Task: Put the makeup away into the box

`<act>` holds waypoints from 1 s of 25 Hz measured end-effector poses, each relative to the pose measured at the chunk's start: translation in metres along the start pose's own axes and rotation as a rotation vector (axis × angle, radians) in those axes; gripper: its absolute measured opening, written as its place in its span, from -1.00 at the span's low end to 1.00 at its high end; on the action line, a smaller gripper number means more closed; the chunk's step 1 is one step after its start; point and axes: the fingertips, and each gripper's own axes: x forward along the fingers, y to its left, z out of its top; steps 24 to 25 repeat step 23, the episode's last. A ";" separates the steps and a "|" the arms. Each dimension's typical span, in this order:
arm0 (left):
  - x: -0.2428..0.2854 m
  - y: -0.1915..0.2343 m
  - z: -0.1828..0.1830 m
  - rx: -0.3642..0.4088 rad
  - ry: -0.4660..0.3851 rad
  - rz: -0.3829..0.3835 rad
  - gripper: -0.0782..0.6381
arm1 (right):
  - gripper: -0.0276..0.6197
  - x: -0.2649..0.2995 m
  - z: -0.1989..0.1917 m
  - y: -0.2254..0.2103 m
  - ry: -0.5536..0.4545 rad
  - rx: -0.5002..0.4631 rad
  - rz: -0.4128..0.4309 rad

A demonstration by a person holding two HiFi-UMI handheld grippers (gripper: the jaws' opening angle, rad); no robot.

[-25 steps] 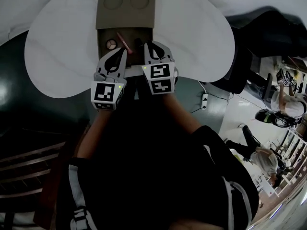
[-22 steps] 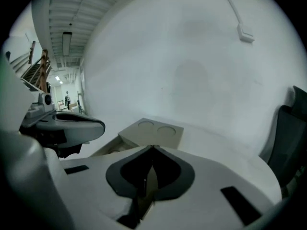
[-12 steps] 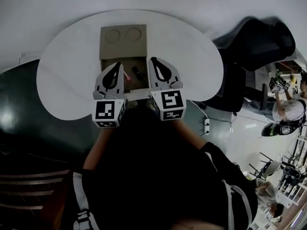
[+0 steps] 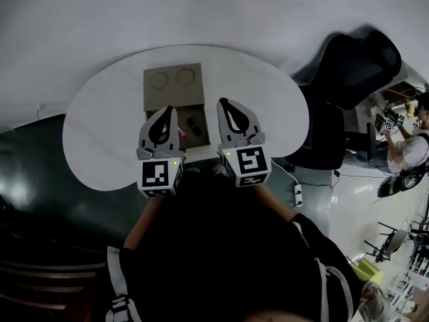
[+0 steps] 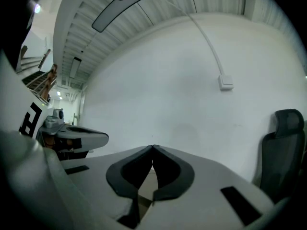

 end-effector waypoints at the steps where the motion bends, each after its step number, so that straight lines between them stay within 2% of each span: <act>1: -0.001 0.000 -0.002 0.000 0.006 0.005 -0.77 | -0.84 -0.001 -0.002 -0.001 0.001 0.004 -0.002; 25: -0.008 0.001 -0.011 0.018 0.010 0.031 -0.77 | -0.84 0.000 -0.013 0.008 0.012 0.000 0.039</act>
